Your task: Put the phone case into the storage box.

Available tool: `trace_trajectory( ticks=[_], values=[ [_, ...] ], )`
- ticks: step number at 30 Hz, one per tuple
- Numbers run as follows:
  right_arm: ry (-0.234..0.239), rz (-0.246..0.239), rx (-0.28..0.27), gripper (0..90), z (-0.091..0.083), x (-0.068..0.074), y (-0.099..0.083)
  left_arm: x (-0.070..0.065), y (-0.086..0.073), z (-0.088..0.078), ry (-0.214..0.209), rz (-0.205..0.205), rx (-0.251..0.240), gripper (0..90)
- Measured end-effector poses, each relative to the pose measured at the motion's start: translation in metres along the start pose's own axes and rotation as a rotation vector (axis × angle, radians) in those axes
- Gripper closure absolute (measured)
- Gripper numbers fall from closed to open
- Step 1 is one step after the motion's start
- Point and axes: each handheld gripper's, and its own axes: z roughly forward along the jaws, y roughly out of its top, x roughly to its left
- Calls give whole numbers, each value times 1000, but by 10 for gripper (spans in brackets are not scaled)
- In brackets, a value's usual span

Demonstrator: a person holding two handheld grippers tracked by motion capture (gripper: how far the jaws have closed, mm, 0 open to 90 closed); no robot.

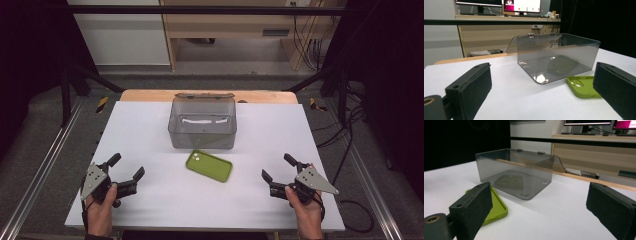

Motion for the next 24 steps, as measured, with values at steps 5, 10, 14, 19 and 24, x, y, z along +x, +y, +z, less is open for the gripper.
trace_trajectory(
  ticks=[5,10,14,19,24],
  values=[
    [-48,27,38,49,0,0,-3,-4,1,0,3,3,-1,20],
    [-46,9,79,39,6,6,-3,8,0,-7,25,-17,-11,17],
    [-46,-12,131,46,13,14,-2,11,-1,-8,33,-37,-5,17],
    [20,52,232,45,31,33,1,11,0,-11,38,-31,-2,17],
    [41,44,281,42,46,41,3,8,0,-10,28,-15,-1,17]
  ],
)
